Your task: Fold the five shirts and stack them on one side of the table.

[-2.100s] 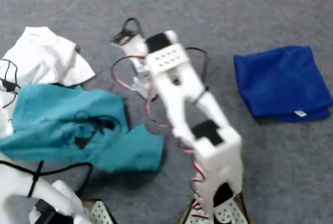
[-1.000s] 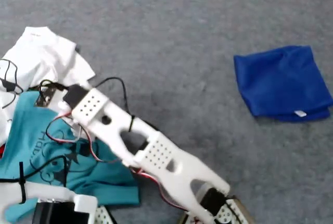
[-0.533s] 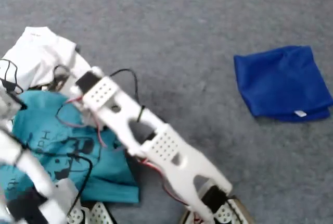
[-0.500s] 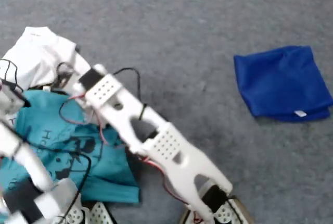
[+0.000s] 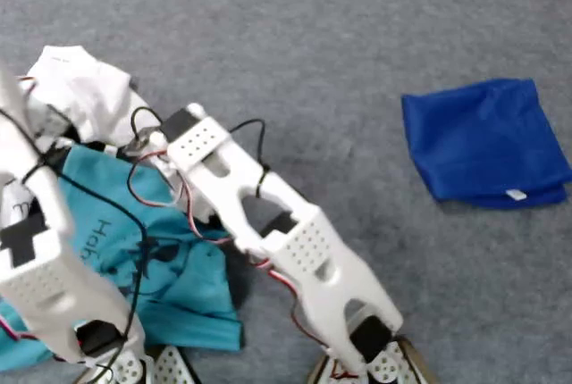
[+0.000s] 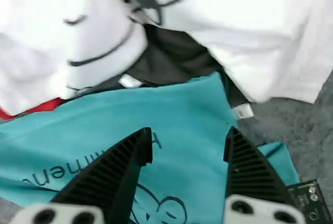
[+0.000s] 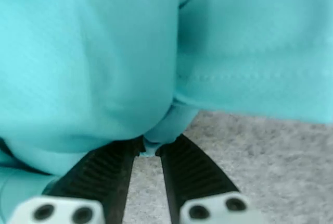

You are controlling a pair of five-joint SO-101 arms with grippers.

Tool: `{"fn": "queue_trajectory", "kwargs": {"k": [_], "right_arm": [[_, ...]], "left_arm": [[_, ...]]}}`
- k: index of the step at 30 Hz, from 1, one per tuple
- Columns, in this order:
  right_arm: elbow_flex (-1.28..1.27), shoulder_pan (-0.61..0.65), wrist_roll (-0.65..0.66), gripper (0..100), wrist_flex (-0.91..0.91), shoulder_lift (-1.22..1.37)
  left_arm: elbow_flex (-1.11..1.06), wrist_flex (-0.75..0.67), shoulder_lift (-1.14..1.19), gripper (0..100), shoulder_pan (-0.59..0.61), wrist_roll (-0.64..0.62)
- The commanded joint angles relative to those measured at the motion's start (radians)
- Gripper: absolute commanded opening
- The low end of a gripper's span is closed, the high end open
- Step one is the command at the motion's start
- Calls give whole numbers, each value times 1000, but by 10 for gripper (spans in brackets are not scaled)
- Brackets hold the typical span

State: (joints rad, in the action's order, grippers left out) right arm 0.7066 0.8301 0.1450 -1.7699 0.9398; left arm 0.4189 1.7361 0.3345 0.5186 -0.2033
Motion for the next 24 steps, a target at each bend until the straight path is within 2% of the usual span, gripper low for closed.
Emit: {"fn": "queue_trajectory", "kwargs": {"k": [1,8,14,17,24], "right_arm": [[-7,-21,-6,2,-15,-31],[-10,-21,-8,2,-15,-31],[-15,-30,-8,2,-15,-28],[-15,-36,-8,2,-15,-28],[-15,-44,-8,2,-17,-28]], "left_arm": [[44,6,45,236,-77,-55],[52,-74,220,232,-126,-133],[54,-46,137,232,-106,-138],[41,-95,94,232,-92,-138],[52,-115,162,232,-38,-146]]}}
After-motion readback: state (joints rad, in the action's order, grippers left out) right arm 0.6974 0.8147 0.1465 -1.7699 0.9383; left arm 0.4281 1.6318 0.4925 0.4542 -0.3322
